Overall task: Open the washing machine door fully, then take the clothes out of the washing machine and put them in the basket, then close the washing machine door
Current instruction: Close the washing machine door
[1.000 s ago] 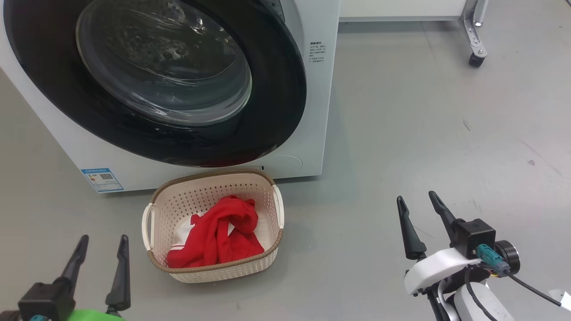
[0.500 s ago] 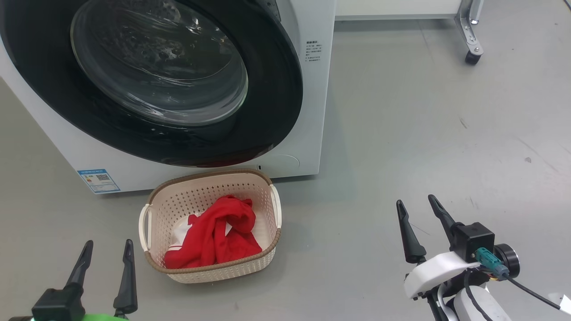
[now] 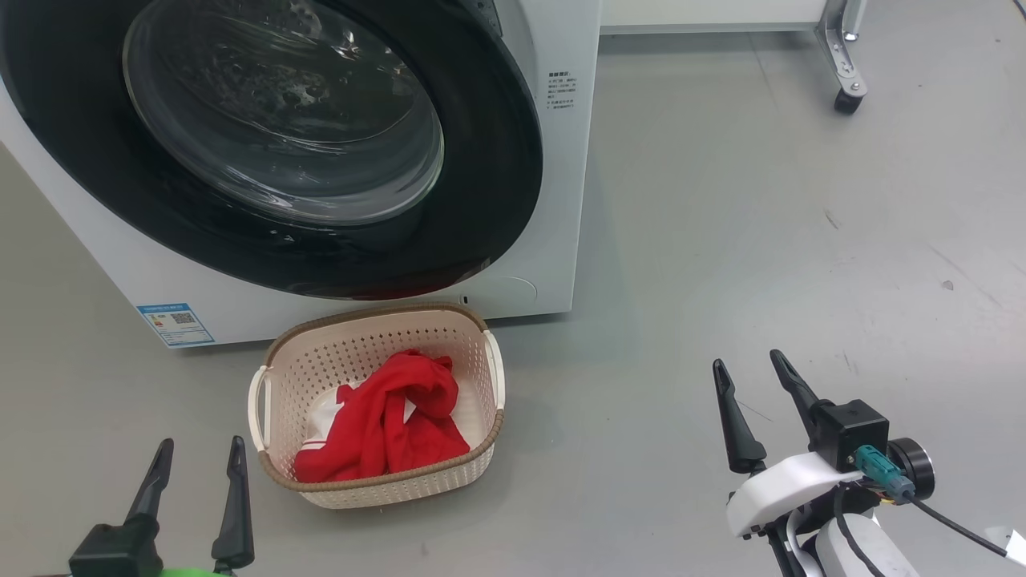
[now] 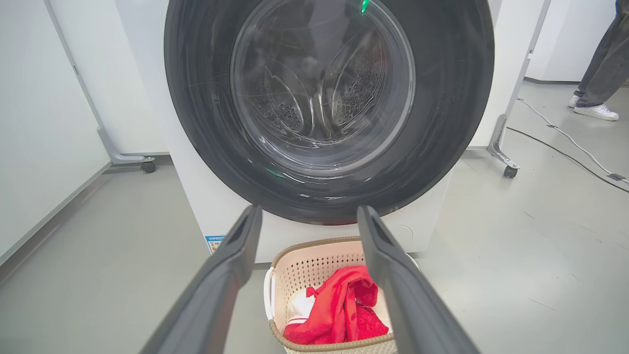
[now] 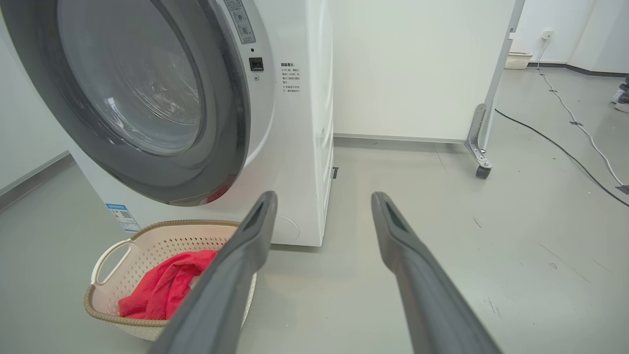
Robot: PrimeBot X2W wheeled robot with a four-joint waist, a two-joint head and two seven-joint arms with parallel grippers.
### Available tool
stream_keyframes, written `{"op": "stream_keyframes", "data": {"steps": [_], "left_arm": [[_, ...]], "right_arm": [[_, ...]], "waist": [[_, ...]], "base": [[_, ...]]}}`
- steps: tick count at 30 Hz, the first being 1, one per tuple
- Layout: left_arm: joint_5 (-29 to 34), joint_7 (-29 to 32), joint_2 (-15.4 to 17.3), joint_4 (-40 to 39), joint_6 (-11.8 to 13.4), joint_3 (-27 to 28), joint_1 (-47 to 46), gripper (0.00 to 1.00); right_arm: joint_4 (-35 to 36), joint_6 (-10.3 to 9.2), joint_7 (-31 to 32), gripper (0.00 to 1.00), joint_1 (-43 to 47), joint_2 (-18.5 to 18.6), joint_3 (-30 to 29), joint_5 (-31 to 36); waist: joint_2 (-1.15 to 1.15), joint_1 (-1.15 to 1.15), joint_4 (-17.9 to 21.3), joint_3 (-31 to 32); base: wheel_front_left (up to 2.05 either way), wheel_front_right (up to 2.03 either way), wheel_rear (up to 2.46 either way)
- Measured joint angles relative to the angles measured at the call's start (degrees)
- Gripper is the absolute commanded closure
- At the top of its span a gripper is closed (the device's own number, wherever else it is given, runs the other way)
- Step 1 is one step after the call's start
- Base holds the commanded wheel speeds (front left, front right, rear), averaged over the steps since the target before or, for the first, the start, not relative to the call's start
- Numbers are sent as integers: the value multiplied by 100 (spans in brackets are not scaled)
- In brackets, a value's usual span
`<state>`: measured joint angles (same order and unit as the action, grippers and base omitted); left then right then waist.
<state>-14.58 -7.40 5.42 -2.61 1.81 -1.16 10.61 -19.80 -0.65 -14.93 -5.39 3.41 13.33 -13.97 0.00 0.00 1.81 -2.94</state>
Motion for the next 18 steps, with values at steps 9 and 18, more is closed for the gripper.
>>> {"op": "stream_keyframes", "data": {"steps": [9, 18], "left_arm": [[0, -63, -35, 48, 40, -35, -2, 0], [-2, -86, -48, 111, 41, -48, -3, 0]], "right_arm": [[-2, 1, 0, 0, 1, -2, -4, 1], [-9, 7, 0, 100, 3, -5, -29, 1]], "waist": [[0, 0, -8, 26], [0, 0, -19, 57]], "base": [[0, 0, 0], [0, 0, 0]]}}
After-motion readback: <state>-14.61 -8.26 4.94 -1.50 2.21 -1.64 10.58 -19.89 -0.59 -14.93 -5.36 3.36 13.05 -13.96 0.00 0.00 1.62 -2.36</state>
